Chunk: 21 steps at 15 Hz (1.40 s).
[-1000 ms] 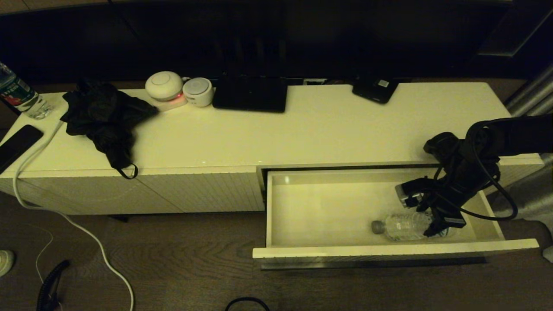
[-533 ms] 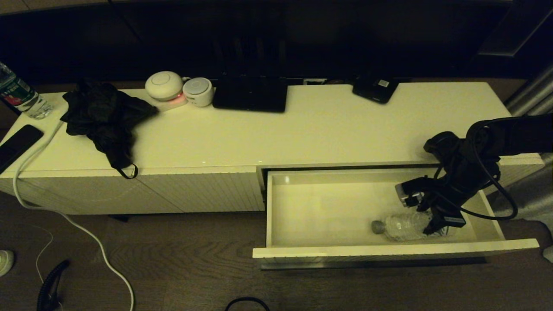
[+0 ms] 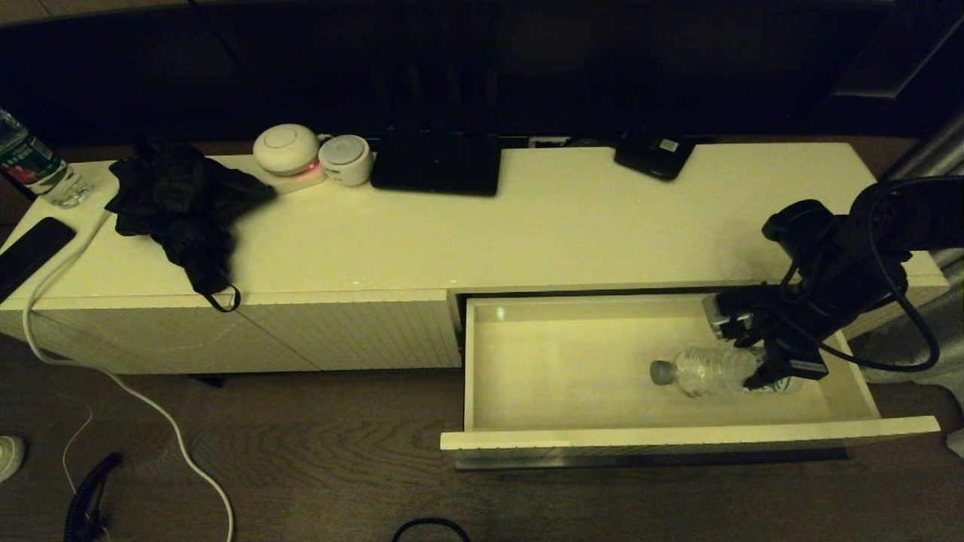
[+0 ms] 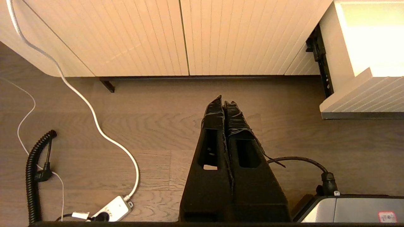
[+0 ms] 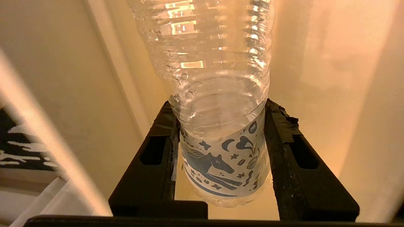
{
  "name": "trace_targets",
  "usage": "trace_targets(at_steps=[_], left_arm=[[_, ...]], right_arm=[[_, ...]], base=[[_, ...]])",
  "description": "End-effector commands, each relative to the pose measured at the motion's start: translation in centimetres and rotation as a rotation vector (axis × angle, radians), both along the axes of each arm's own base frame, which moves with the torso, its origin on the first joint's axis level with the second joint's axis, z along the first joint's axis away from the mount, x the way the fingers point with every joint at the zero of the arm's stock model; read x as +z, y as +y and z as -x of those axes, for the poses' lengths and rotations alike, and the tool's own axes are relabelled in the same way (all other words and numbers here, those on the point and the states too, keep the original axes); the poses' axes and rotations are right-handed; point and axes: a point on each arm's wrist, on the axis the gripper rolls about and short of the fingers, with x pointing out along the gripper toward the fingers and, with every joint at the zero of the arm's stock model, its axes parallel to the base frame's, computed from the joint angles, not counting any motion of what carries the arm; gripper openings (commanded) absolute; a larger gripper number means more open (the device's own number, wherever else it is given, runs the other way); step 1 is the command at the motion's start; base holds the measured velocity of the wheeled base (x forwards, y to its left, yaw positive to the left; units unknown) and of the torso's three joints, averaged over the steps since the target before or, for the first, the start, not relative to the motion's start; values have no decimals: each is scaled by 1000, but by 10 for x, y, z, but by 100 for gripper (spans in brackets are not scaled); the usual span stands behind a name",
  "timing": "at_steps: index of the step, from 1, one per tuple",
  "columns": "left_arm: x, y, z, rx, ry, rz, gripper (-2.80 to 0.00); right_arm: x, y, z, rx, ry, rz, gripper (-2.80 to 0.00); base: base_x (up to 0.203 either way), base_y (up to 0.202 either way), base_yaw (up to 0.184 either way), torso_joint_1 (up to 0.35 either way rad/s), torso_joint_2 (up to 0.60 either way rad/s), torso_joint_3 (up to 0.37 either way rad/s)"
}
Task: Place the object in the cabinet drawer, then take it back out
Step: Take the mineral water out of the drawer and put it on the table
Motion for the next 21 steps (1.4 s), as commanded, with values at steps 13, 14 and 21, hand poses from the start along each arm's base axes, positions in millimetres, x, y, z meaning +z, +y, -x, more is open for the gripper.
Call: trace_targets(at_steps=[13,14,21], left_arm=[[0,0,0,0,-4,0,-280],[0,0,0,0,-1,0,-280],[0,0,0,0,-1,0,-280]], right_arm=[[106,-10,121,-80,-300,-243,-280],[115,-9,125,-121,-344,-283,-280],[159,9,128,-401,-535,-645,-280]], base=[[0,0,0,0,0,0],[0,0,0,0,0,0],[0,0,0,0,0,0]])
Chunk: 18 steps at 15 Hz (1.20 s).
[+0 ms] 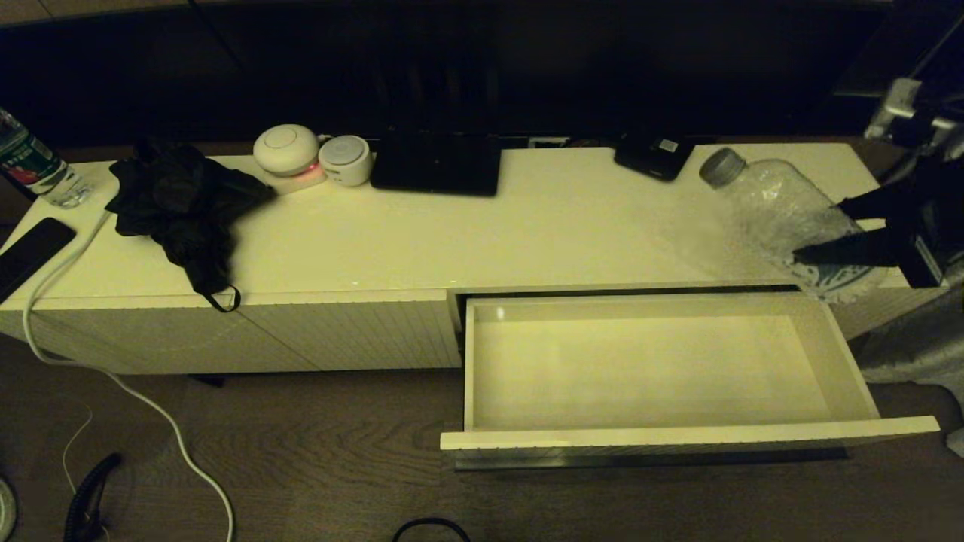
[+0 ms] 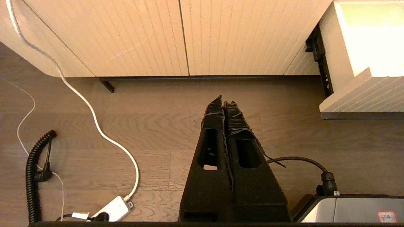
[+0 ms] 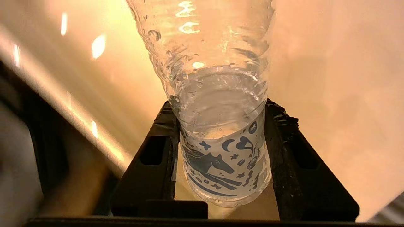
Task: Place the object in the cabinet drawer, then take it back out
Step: Take the mineral water out of the drawer and put it on the table
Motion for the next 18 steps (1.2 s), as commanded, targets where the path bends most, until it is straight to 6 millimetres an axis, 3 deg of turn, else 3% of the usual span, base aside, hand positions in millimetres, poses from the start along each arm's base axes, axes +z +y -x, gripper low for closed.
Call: trace_targets(at_steps=[1,8,11,18], left_arm=[[0,0,0,1,-1,0,-280],[0,0,0,1,0,0,-280],[0,0,0,1,-1,0,-280],[0,0,0,1,-1,0,-280]], right_arm=[[12,8,-5,-79,-70,-117,-280],[2,19,-75,-461,-235,-392,-280],[-11,27,-105,-635,-346,-452,-280],[-45,50,-163,-864,-629,-589,-280]], base=[[0,0,0,0,0,0],[0,0,0,0,0,0],[0,0,0,0,0,0],[0,0,0,0,0,0]])
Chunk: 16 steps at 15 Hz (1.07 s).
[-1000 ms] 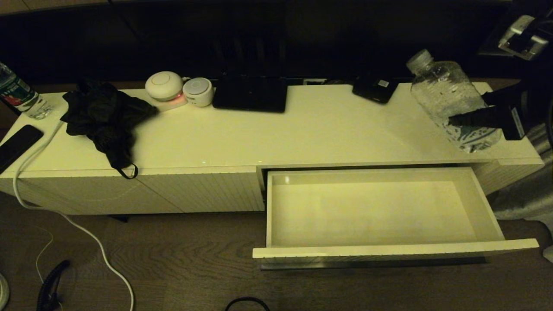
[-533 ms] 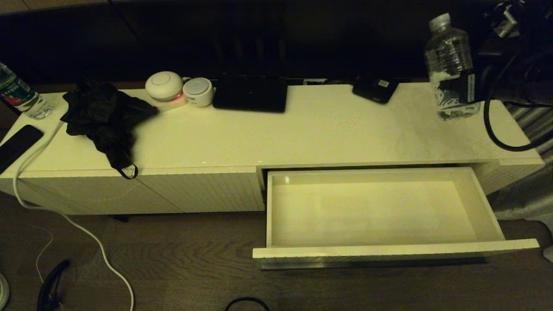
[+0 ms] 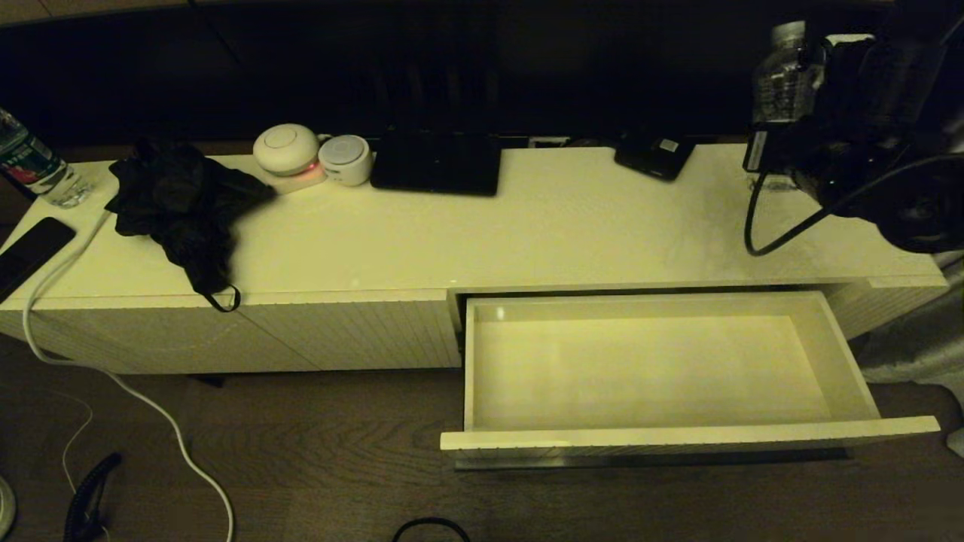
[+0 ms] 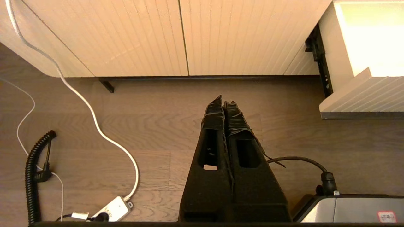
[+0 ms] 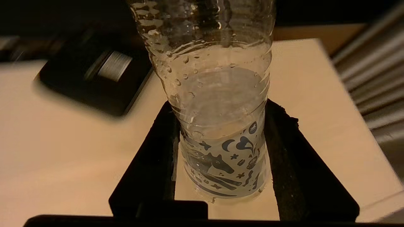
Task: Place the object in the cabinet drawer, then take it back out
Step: Take the mineral water out of the drawer and put it on the table
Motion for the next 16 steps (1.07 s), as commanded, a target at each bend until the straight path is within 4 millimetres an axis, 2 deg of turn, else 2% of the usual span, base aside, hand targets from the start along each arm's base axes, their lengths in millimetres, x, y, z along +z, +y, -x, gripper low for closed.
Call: trace_targets(at_steps=[1,5,12,16], left_arm=[[0,0,0,0,-1,0,-280],[0,0,0,0,-2,0,-280],[0,0,0,0,0,0,-280],[0,0,0,0,0,0,-280]], right_arm=[[-30,8,-32,-76,-65,-24,-280],[-41,8,-46,-188,-197,-130,-280],[-52,13,-63,-246,-361,-205,-280],[-79,22,-80,-250,-381,-212,-280]], base=[[0,0,0,0,0,0],[0,0,0,0,0,0],[0,0,0,0,0,0],[0,0,0,0,0,0]])
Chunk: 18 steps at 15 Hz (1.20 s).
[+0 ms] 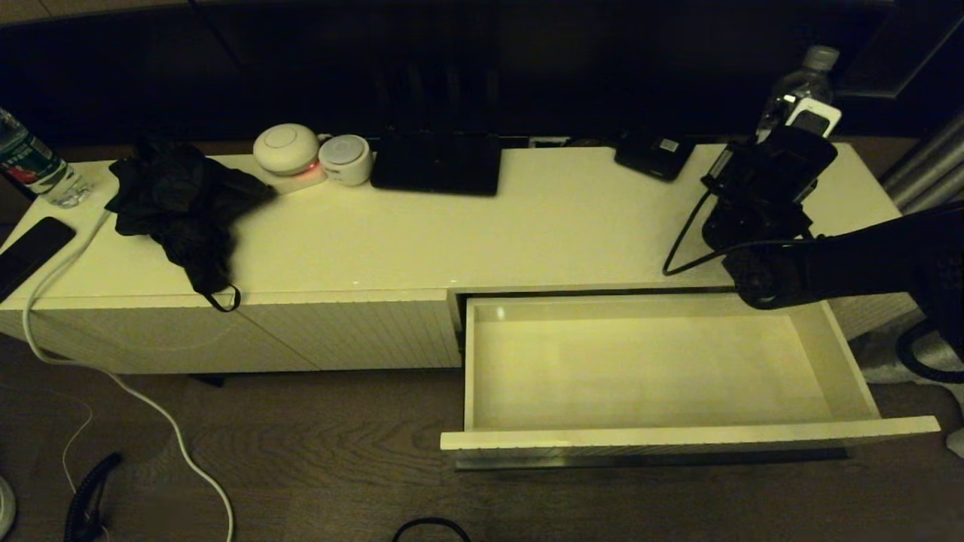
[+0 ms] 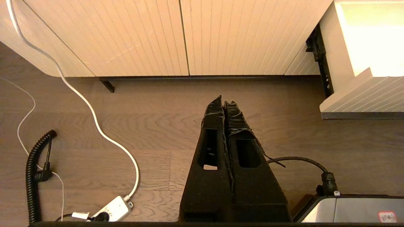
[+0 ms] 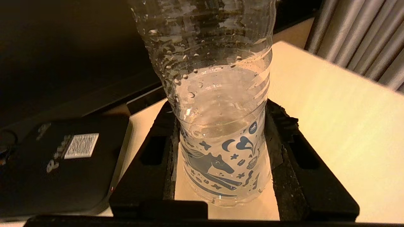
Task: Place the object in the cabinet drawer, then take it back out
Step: Take the mineral water out of the drawer and put it on the table
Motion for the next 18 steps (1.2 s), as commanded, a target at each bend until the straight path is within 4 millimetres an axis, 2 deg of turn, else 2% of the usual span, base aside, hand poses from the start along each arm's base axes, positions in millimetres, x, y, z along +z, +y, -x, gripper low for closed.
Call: trace_targets(at_steps=[1,4,9,10,13,18], left_arm=[[0,0,0,0,0,0,-280],[0,0,0,0,0,0,-280],[0,0,0,0,-1,0,-280],[0,0,0,0,0,0,-280],[0,0,0,0,-2,0,-280],[0,0,0,0,0,0,-280]], right_arm=[[-23,4,-15,-5,10,3,-280],[-30,5,-20,-7,10,1,-280],[-17,2,-17,-55,-25,-29,-280],[-13,1,-16,-58,-31,-31,0],[0,-3,-9,-63,-50,-31,0],[1,-3,-6,-67,-36,-21,0]], base=[[0,0,0,0,0,0],[0,0,0,0,0,0],[0,0,0,0,0,0],[0,0,0,0,0,0],[0,0,0,0,0,0],[0,0,0,0,0,0]])
